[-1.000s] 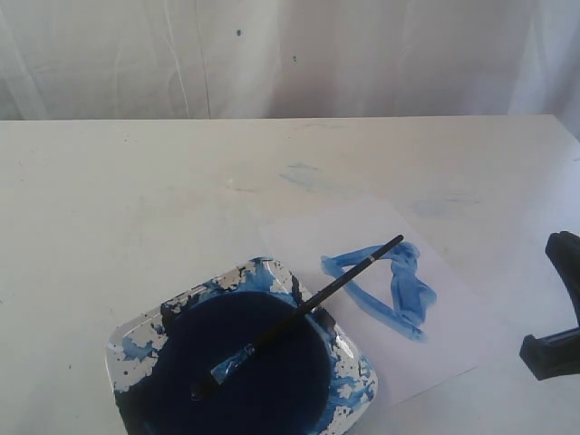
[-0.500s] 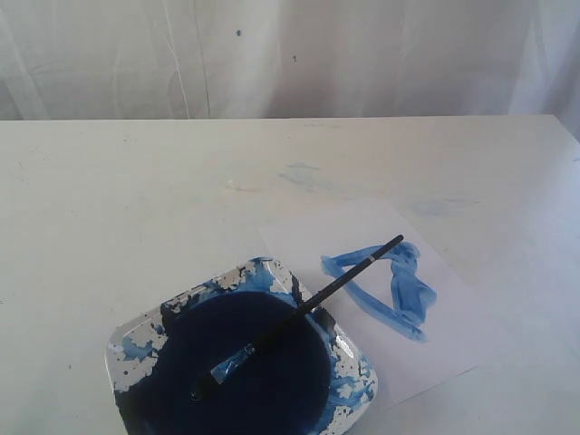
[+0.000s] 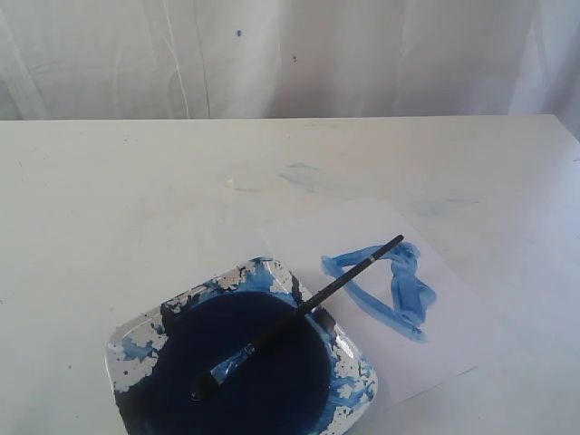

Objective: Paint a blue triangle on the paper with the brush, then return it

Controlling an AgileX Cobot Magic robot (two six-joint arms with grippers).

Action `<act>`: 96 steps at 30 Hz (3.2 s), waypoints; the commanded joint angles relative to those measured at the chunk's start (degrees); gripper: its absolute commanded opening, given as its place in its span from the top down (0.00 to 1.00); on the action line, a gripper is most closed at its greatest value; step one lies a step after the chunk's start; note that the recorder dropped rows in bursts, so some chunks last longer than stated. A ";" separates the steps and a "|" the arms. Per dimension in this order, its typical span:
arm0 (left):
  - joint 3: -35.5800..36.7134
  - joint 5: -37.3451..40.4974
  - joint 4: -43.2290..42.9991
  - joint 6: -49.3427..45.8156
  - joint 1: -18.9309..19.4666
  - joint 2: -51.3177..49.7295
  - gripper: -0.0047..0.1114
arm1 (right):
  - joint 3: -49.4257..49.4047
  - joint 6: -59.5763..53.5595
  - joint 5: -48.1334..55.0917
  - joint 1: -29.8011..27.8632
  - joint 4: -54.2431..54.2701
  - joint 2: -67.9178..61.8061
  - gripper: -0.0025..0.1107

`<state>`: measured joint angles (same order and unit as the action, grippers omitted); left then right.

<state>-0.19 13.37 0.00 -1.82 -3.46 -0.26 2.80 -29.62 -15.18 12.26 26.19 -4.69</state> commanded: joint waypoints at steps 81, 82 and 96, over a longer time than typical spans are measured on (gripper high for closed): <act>0.19 -0.01 0.00 0.29 -0.08 0.26 0.96 | -2.80 34.33 35.29 -3.73 -33.83 4.69 0.98; 0.19 -0.01 0.00 0.29 -0.08 0.26 0.96 | -2.80 34.33 35.29 -3.73 -33.83 4.69 0.98; 0.19 -0.01 0.00 0.29 -0.08 0.26 0.96 | -2.80 34.33 35.29 -3.73 -33.83 4.69 0.98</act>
<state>-0.19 13.37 0.00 -1.82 -3.46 -0.26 0.11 4.92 20.07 8.98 -7.48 -0.33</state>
